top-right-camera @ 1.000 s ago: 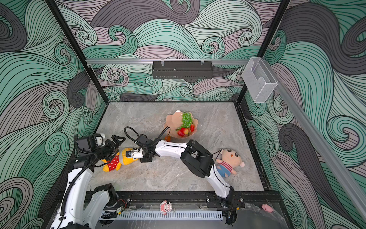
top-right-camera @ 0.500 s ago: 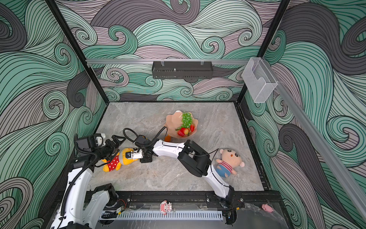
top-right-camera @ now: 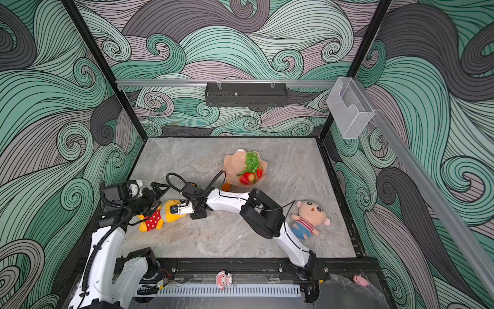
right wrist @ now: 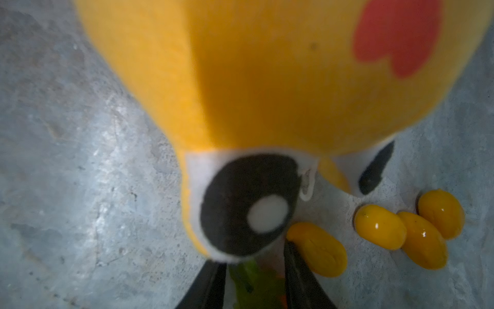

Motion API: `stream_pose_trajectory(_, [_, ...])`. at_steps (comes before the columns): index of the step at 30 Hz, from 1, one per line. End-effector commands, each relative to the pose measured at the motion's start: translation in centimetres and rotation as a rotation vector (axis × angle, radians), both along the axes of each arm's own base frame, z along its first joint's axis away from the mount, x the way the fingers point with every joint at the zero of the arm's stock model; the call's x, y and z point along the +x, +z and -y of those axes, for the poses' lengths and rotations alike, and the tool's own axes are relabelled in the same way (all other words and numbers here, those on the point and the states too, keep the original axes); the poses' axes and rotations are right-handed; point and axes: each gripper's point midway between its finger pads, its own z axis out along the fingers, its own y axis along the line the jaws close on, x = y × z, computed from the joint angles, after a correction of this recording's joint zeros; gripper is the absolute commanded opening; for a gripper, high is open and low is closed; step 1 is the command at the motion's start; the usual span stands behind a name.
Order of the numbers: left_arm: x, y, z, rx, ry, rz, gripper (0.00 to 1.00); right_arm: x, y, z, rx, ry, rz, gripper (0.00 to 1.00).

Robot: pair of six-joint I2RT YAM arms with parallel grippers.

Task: Place and organize the fake fruits in the fruit bowl
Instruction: 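Lower the right gripper and close it on the red strawberry's leaves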

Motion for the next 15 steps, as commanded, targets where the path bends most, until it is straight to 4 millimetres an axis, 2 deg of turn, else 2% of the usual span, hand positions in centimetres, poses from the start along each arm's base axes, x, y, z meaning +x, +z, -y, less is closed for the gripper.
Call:
stream_pose_trajectory(1, [0.3,0.3,0.0,-0.003,-0.010,0.019,0.99,-0.1,-0.7,0.5,-0.037,0.008,0.010,0.33])
stream_pose_trajectory(8, [0.3,0.4,0.0,0.000,-0.012,0.021,0.99,-0.3,-0.1,0.2,-0.016,0.002,0.000,0.25])
stream_pose_trajectory(15, [0.3,0.4,0.1,-0.003,-0.017,0.023,0.99,-0.3,1.0,0.1,0.011,-0.011,-0.013,0.11])
